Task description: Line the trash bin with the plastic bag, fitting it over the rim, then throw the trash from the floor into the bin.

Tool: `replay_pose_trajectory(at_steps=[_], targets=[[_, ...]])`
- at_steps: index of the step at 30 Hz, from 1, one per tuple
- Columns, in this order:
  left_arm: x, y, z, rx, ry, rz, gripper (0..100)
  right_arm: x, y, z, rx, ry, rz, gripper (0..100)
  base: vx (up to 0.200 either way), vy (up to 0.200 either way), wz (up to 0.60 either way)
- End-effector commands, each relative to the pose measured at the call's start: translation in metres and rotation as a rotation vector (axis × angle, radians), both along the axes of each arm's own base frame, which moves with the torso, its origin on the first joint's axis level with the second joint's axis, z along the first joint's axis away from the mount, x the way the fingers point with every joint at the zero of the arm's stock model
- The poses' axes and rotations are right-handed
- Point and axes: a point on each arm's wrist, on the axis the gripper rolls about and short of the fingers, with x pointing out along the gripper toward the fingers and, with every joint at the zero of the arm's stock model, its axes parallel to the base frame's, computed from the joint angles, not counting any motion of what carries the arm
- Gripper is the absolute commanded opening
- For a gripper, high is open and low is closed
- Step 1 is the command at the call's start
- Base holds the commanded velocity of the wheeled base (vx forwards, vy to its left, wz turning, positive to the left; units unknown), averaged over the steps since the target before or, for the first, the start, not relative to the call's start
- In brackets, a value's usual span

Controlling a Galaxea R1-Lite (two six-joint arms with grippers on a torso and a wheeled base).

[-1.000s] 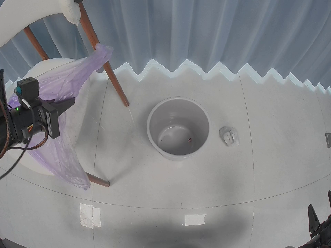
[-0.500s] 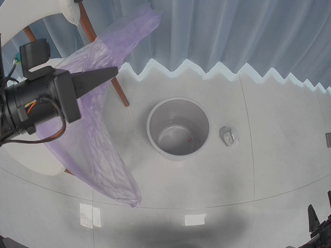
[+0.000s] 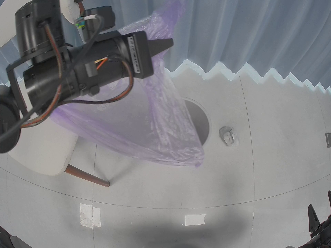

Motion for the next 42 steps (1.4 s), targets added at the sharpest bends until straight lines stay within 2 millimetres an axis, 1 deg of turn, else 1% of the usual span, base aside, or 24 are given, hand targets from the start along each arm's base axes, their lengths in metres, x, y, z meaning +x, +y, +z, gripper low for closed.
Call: replay_pose_trajectory(at_steps=[1, 3, 4, 5, 6, 8, 14, 20, 24, 26, 28, 30, 34, 35, 36, 37, 38, 40, 41, 42], targets=[[0.017, -0.026, -0.009, 0.000, 0.037, -0.031, 0, 0.000, 0.000, -0.004, 0.000, -0.002, 0.001, 100, 0.000, 0.000, 0.00], [0.015, -0.031, -0.005, -0.017, 0.035, -0.047, 0, 0.000, 0.000, -0.004, 0.000, -0.004, 0.001, 100, 0.000, 0.000, 0.00], [0.008, -0.041, 0.002, -0.042, 0.036, -0.083, 0, 0.000, 0.000, -0.004, 0.000, -0.002, 0.001, 100, 0.000, 0.000, 0.00], [0.006, -0.043, 0.003, -0.049, 0.038, -0.088, 0, 0.000, 0.000, -0.004, 0.000, -0.002, 0.001, 100, 0.000, 0.000, 0.00], [-0.001, -0.051, 0.007, -0.069, 0.046, -0.103, 0, 0.000, 0.000, -0.004, 0.000, -0.004, 0.001, 100, 0.000, 0.000, 0.00], [-0.003, -0.061, 0.003, -0.069, 0.059, -0.105, 0, 0.000, 0.000, -0.004, 0.000, -0.002, 0.001, 100, 0.000, 0.000, 0.00], [0.000, -0.078, -0.003, -0.063, 0.067, -0.119, 0, 0.000, 0.000, -0.004, 0.000, -0.002, 0.001, 100, 0.000, 0.000, 0.00], [0.009, -0.090, -0.002, -0.081, 0.065, -0.122, 0, 0.000, 0.000, -0.004, 0.000, -0.004, 0.001, 100, 0.000, 0.000, 0.00], [0.016, -0.094, -0.008, -0.072, 0.080, -0.114, 0, 0.000, 0.000, -0.005, 0.000, 0.000, 0.001, 100, 0.000, 0.000, 0.00], [0.019, -0.094, -0.008, -0.074, 0.075, -0.108, 0, 0.000, 0.000, -0.004, 0.000, -0.002, 0.001, 100, 0.000, 0.000, 0.00], [0.022, -0.092, -0.008, -0.074, 0.078, -0.097, 0, 0.000, 0.000, -0.004, 0.000, -0.002, 0.001, 100, 0.000, 0.000, 0.00], [0.032, -0.085, -0.017, -0.052, 0.098, -0.046, 0, 0.000, 0.000, -0.004, 0.000, -0.002, 0.001, 100, 0.000, 0.000, 0.00], [0.053, -0.063, -0.055, 0.031, 0.178, 0.061, 0, 0.000, 0.000, -0.004, 0.000, -0.004, 0.001, 100, 0.000, 0.000, 0.00], [0.055, -0.061, -0.058, 0.040, 0.186, 0.070, 0, 0.000, 0.000, -0.004, 0.000, -0.002, 0.001, 100, 0.000, 0.000, 0.00], [0.062, -0.049, -0.070, 0.062, 0.213, 0.102, 0, 0.000, 0.000, -0.004, 0.000, -0.002, 0.001, 100, 0.000, 0.000, 0.00], [0.066, -0.043, -0.077, 0.067, 0.227, 0.121, 0, 0.000, 0.000, -0.004, 0.000, -0.002, 0.001, 100, 0.000, 0.000, 0.00], [0.066, -0.043, -0.077, 0.067, 0.227, 0.121, 0, 0.000, 0.000, -0.004, 0.000, -0.002, 0.001, 100, 0.000, 0.000, 0.00], [0.075, -0.026, -0.094, 0.065, 0.233, 0.173, 0, 0.000, 0.000, -0.004, 0.000, -0.002, 0.001, 100, 0.000, 0.000, 0.00], [0.077, -0.021, -0.102, 0.058, 0.224, 0.186, 0, 0.000, 0.000, -0.004, 0.000, -0.002, 0.001, 100, 0.000, 0.000, 0.00], [0.077, -0.020, -0.103, 0.056, 0.220, 0.191, 0, 0.000, 0.000, -0.004, 0.000, -0.002, 0.001, 100, 0.000, 0.000, 0.00]])
